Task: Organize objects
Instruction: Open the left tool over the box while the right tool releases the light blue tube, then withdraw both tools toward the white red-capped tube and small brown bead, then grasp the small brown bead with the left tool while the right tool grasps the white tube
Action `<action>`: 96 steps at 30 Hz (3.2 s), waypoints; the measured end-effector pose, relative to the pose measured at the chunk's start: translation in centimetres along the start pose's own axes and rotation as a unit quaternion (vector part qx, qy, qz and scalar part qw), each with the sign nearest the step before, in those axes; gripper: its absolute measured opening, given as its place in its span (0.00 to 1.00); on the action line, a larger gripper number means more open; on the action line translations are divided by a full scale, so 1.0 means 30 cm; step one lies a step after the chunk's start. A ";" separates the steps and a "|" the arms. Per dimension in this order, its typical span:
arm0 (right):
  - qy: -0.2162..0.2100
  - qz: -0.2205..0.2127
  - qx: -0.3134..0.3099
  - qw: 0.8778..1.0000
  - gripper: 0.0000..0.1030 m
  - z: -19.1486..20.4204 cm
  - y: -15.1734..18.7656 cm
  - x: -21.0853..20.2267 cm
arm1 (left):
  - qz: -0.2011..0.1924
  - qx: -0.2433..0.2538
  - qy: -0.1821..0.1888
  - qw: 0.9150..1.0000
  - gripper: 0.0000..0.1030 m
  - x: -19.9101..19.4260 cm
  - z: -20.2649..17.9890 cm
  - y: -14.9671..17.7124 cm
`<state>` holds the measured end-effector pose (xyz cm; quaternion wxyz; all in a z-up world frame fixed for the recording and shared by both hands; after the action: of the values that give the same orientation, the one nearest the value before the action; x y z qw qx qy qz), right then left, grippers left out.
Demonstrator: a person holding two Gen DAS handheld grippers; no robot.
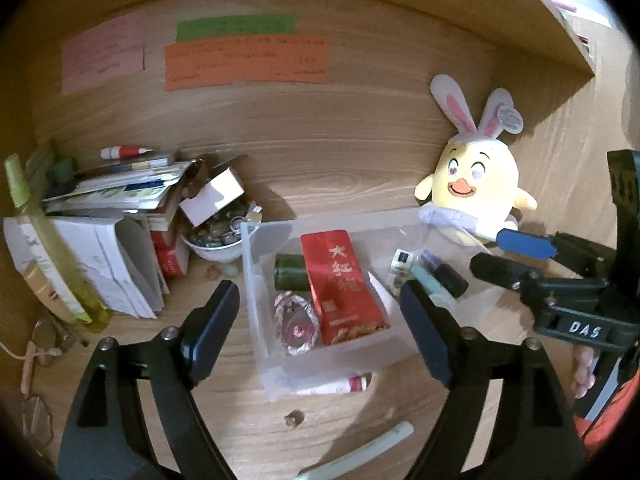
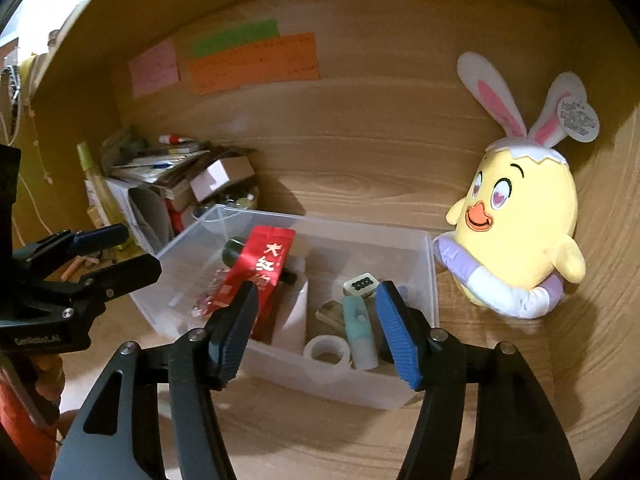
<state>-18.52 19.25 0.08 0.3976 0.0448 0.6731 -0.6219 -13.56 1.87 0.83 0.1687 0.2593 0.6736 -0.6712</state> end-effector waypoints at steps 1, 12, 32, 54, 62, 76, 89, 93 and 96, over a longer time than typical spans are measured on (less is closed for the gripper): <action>-0.002 -0.001 -0.001 1.000 0.56 0.006 0.004 -0.010 | 0.002 0.001 0.001 1.000 0.80 -0.005 0.003 0.009; -0.038 0.015 -0.013 0.999 0.56 0.114 0.108 -0.053 | 0.041 -0.012 -0.002 0.999 0.80 -0.011 0.077 0.137; -0.078 0.141 -0.044 0.986 0.48 0.265 0.295 0.211 | 0.137 -0.031 0.047 0.989 0.45 0.099 0.114 0.358; -0.049 0.162 -0.058 0.984 0.37 0.303 0.307 0.309 | 0.154 -0.013 0.061 0.986 0.28 0.132 0.101 0.379; -0.036 0.146 -0.090 0.985 0.16 0.336 0.313 0.312 | 0.150 -0.008 0.041 0.988 0.11 0.160 0.115 0.363; -0.105 0.160 -0.105 0.976 0.12 0.391 0.342 0.238 | 0.138 -0.039 0.029 0.989 0.11 0.132 0.190 0.362; -0.084 0.175 -0.124 0.973 0.28 0.407 0.291 0.302 | 0.111 -0.056 0.043 0.991 0.11 0.070 0.202 0.365; -0.079 0.178 -0.132 0.972 0.28 0.416 0.276 0.321 | 0.109 -0.060 0.045 0.991 0.11 0.069 0.207 0.365; -0.084 0.178 -0.129 0.972 0.28 0.411 0.273 0.315 | 0.117 -0.063 0.042 0.990 0.11 0.084 0.215 0.364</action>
<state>-14.49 6.20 -10.98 0.5590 0.0601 0.6931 -0.4511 -10.07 -4.61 -9.82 0.2338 0.3532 0.6857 -0.5919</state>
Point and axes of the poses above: each gripper's, at about its wrist camera, not at the fingertips, and x roughly the way its jaws point, z to its left, y to its underside, the point moved 5 cm from there along x, roughly the way its jaws point, and after that the axes turned 2 degrees about x, right-handed, at the moved point
